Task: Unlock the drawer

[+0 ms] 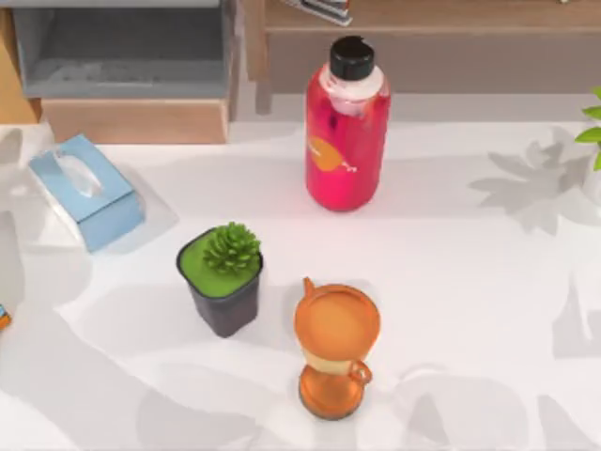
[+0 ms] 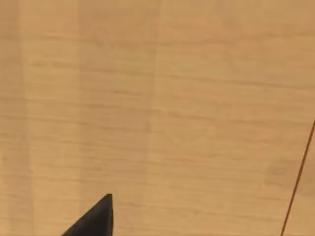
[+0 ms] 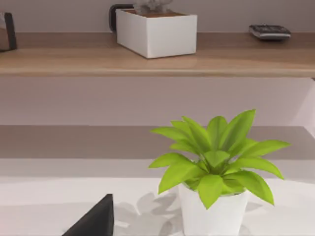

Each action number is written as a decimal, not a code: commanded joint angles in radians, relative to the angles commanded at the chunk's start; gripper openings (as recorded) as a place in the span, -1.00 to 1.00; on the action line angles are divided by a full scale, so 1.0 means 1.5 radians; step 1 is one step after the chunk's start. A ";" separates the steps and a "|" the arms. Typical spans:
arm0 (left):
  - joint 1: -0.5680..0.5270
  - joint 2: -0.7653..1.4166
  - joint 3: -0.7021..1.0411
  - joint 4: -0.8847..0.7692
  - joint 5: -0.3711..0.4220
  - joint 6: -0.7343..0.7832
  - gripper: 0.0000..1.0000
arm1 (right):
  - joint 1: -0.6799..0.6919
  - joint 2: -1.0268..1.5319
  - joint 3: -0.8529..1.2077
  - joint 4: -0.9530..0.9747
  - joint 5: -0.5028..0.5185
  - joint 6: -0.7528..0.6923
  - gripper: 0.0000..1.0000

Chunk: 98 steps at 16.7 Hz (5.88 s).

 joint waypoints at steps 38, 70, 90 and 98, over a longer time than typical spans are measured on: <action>0.005 0.092 0.090 -0.011 0.022 0.060 -1.00 | 0.000 0.000 0.000 0.000 0.000 0.000 1.00; 0.116 -0.051 -0.254 0.168 0.128 0.063 -1.00 | 0.000 0.000 0.000 0.000 0.000 0.000 1.00; 0.199 -0.106 -0.395 0.249 0.211 0.067 0.21 | 0.000 0.000 0.000 0.000 0.000 0.000 1.00; 0.199 -0.106 -0.395 0.249 0.211 0.067 1.00 | 0.000 0.000 0.000 0.000 0.000 0.000 1.00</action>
